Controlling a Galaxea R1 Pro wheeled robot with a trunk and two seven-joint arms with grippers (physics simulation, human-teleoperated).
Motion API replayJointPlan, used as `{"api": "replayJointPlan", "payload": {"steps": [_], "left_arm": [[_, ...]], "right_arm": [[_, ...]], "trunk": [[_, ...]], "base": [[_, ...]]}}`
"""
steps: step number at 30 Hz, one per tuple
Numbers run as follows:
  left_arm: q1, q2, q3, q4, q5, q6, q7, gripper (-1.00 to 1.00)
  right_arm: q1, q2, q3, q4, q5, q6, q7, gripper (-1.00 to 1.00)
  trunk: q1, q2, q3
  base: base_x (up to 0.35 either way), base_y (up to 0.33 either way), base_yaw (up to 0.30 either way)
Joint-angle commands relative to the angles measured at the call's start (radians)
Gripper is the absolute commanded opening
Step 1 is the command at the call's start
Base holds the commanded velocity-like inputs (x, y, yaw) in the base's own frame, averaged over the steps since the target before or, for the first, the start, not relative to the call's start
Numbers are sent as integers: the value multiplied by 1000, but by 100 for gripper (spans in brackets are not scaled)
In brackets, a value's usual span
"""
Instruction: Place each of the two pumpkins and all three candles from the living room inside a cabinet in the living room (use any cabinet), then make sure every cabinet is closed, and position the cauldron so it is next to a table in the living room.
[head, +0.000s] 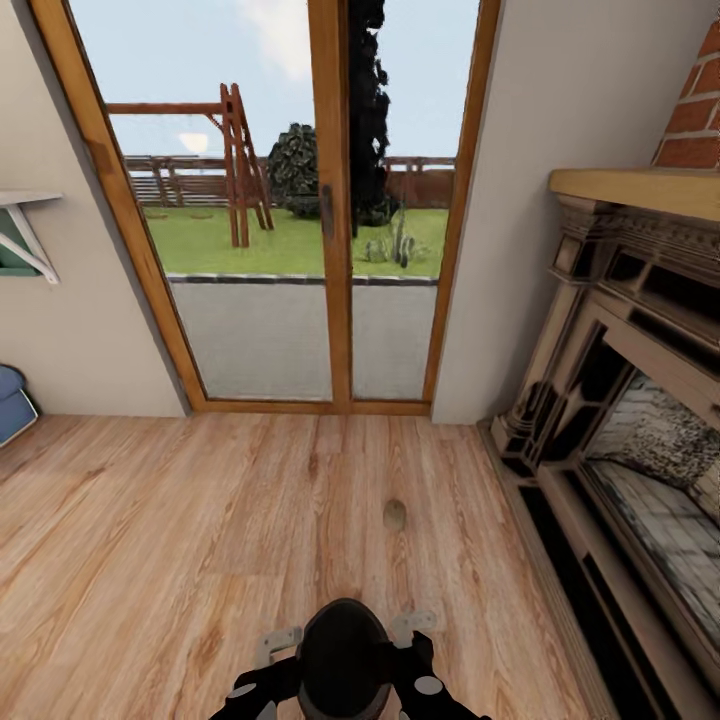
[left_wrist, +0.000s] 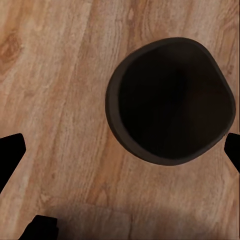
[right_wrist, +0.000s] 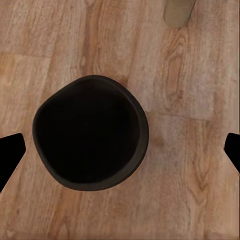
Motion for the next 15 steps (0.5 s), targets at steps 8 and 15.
{"api": "replayJointPlan", "payload": {"steps": [8,15], "left_arm": [[-1,1,-9,-1,7,1,8,100],[-1,0,-9,-1,4,0,8,100]], "right_arm": [[-1,-1,8,1,-11,-5,-6,100],[-1,0,8,1,-11,-5,-6,100]], "trunk": [[0,-1,-1],[0,-1,-1]], "base": [[-7,-58,0],[0,-4,0]]}}
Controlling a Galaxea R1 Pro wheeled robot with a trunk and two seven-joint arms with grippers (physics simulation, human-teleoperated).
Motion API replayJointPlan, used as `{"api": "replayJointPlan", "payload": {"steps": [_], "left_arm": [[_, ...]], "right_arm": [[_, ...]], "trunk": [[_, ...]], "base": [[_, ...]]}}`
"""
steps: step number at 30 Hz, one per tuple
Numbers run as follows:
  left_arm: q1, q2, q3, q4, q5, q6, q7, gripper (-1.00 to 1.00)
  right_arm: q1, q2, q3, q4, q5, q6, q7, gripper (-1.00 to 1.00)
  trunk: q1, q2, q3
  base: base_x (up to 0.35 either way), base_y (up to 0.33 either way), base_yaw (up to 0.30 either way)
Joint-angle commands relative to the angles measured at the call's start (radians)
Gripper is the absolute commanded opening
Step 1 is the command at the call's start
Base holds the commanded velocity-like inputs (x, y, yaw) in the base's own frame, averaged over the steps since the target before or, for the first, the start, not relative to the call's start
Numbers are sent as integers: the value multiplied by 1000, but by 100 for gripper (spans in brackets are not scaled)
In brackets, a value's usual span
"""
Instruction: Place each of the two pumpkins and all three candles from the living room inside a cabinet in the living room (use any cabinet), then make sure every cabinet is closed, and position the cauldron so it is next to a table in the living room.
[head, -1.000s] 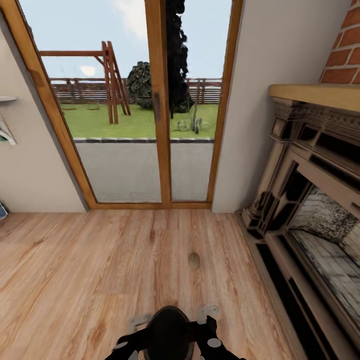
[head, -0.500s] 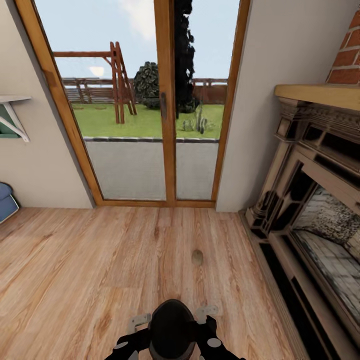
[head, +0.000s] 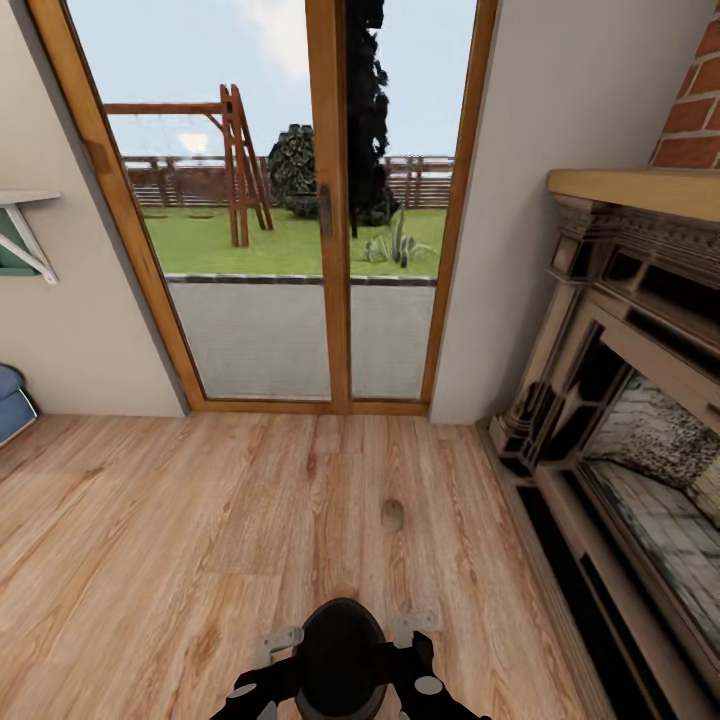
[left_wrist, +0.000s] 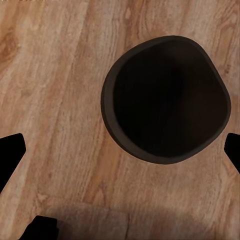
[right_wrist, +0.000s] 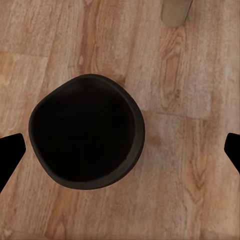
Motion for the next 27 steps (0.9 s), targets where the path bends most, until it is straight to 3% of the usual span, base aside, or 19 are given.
{"api": "replayJointPlan", "payload": {"steps": [1,27], "left_arm": [[-1,1,-8,-1,7,1,8,100],[-1,4,-1,-1,13,3,8,100]], "right_arm": [[-1,-1,8,0,-10,-5,-6,100],[-1,-1,10,0,-9,-6,-3,100]], "trunk": [[0,-1,-1],[92,-169,-76]], "base": [[0,0,0],[0,0,0]]}}
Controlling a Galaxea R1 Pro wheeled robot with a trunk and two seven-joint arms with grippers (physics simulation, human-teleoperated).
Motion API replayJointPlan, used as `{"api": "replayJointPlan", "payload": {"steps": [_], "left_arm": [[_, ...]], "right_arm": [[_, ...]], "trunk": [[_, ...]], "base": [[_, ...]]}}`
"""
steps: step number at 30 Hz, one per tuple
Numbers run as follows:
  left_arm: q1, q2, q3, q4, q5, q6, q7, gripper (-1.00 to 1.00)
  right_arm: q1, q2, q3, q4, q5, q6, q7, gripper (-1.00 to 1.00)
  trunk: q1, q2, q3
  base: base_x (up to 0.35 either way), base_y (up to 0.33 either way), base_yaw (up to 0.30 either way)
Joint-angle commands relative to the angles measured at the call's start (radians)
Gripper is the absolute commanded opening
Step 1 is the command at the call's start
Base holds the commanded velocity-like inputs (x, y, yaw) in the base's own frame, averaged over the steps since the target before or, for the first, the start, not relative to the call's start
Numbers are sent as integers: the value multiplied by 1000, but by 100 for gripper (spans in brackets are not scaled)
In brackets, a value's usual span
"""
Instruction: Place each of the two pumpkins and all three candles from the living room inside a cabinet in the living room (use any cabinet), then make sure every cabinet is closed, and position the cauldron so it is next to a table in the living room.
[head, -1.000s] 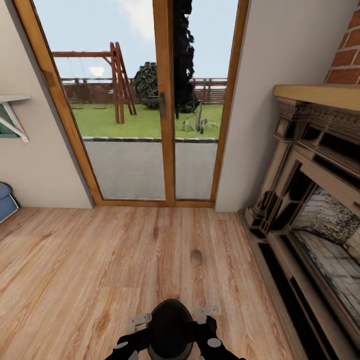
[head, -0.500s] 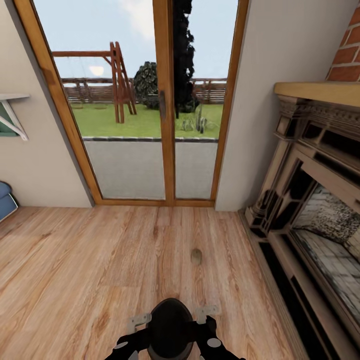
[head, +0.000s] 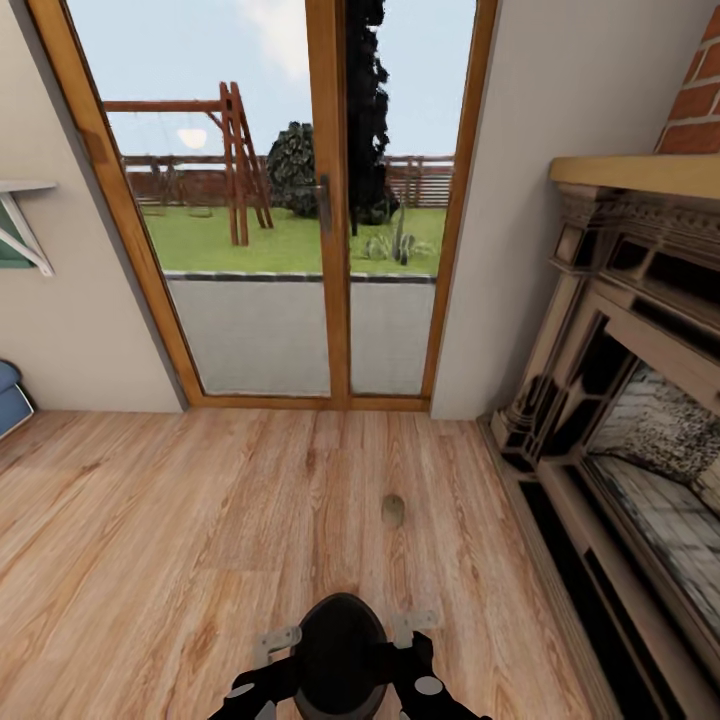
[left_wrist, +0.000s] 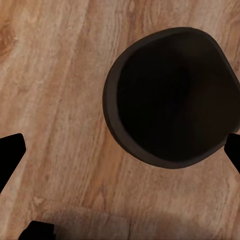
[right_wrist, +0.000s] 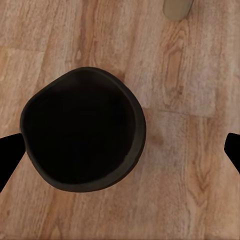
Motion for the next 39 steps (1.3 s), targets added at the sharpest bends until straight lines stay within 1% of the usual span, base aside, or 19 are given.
{"api": "replayJointPlan", "payload": {"steps": [1,6,8,12,14,16,20,27,30,33,36,39], "left_arm": [[0,2,-7,-1,7,2,8,100],[-1,12,-6,-4,5,5,11,100],[-2,14,-6,-8,4,11,17,100],[-14,19,-7,-21,2,16,24,100],[-25,38,-7,-28,5,16,24,100],[-29,51,-6,-28,8,14,19,100],[-32,59,-6,-25,11,9,19,100],[-33,56,-8,-23,12,9,19,100],[-33,59,-8,-23,13,13,18,100],[-33,60,-8,-23,14,17,15,100],[-35,64,-8,-23,14,23,14,100],[-39,65,-7,-23,14,53,12,100]], "right_arm": [[-1,0,8,1,-11,-5,-6,100],[-1,1,-5,20,-18,12,-10,100],[-1,2,-11,26,-27,31,-13,100],[-4,3,-15,21,-35,146,-27,100],[-5,3,-17,19,-37,181,-30,100],[-4,3,-17,18,-37,192,-31,100],[-2,3,-17,17,-38,199,-33,100],[-1,4,-17,24,-39,185,-32,100],[-1,4,-17,24,-43,173,-32,100],[-8,6,-18,28,-54,168,-33,100],[-12,7,-17,33,-76,158,-33,100],[-13,7,-17,33,-87,151,-35,100]], "trunk": [[4,-8,-4],[23,-43,-20],[31,-57,-26],[46,-85,-39],[54,-99,-45],[61,-113,-51],[77,-141,-64],[104,-190,-86],[115,-211,-95],[127,-232,-104],[138,-253,-114],[150,-274,-123]], "base": [[0,0,0],[0,0,0],[0,0,0],[0,0,0],[0,0,0],[0,0,0],[0,0,0],[0,0,0],[0,0,0],[0,0,0],[0,0,0],[0,0,0]]}}
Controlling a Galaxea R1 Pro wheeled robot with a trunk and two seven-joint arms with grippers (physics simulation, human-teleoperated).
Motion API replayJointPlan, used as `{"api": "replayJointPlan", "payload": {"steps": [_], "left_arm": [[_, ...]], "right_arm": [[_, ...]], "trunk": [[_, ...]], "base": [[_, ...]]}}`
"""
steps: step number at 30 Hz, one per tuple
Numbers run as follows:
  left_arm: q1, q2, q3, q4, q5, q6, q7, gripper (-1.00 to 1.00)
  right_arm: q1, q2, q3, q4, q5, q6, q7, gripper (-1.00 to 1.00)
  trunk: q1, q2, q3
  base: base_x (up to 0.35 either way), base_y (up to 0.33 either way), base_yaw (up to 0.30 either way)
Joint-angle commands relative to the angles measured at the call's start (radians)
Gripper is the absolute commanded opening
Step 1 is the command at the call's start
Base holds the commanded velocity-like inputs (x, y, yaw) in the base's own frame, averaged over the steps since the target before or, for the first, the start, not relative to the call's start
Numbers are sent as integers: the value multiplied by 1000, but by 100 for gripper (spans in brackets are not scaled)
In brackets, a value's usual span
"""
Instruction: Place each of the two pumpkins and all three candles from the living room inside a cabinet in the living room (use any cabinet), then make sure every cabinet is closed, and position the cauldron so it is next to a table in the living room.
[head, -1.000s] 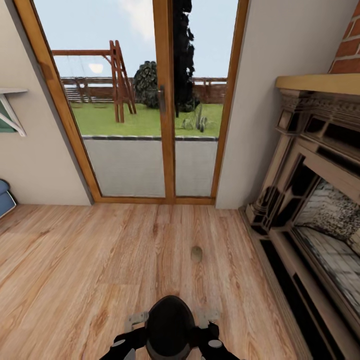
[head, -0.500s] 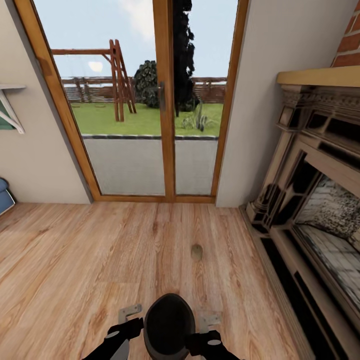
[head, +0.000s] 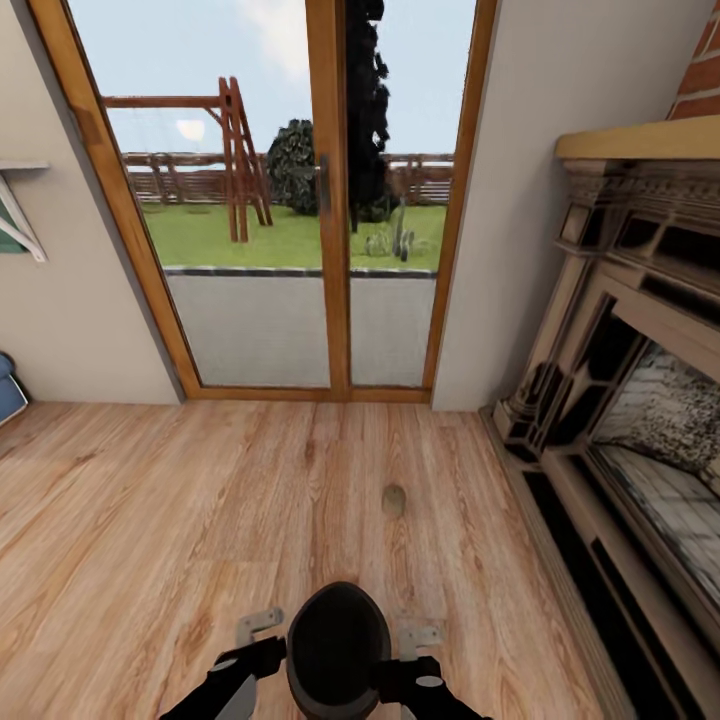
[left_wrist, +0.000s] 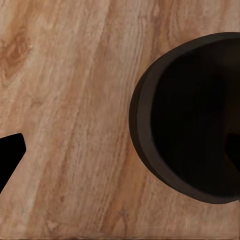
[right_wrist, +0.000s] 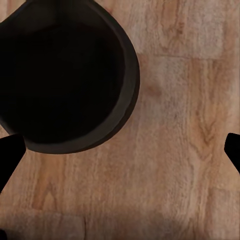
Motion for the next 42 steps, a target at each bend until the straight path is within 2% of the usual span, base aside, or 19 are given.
{"api": "replayJointPlan", "payload": {"steps": [1,4,7,12,19,28,42], "left_arm": [[-2,-2,-8,-5,5,21,8,100],[-5,-8,-8,-12,2,46,9,100],[-53,-10,-8,-9,6,74,8,100],[-84,-9,-8,19,7,94,7,100],[-90,-12,-8,78,4,84,6,100],[-90,-12,-8,86,4,76,6,100],[-90,-13,-8,87,5,70,6,100]], "right_arm": [[-1,-1,9,-2,-8,3,-9,100],[-1,-1,9,-1,-10,1,-10,100],[-2,0,9,-1,-10,-2,-10,100],[-3,0,9,-6,-9,2,-10,100],[-3,-3,7,-2,-10,-5,-10,100],[-3,-9,10,-4,-6,-57,-9,100],[-3,-11,7,-3,-9,-63,-9,100]], "trunk": [[4,-8,-4],[15,-29,-13],[27,-50,-23],[46,-85,-39],[73,-134,-60],[107,-197,-89],[161,-295,-133]], "base": [[0,0,0],[0,0,0],[0,0,0],[0,0,0],[0,0,0],[0,0,0],[0,0,0]]}}
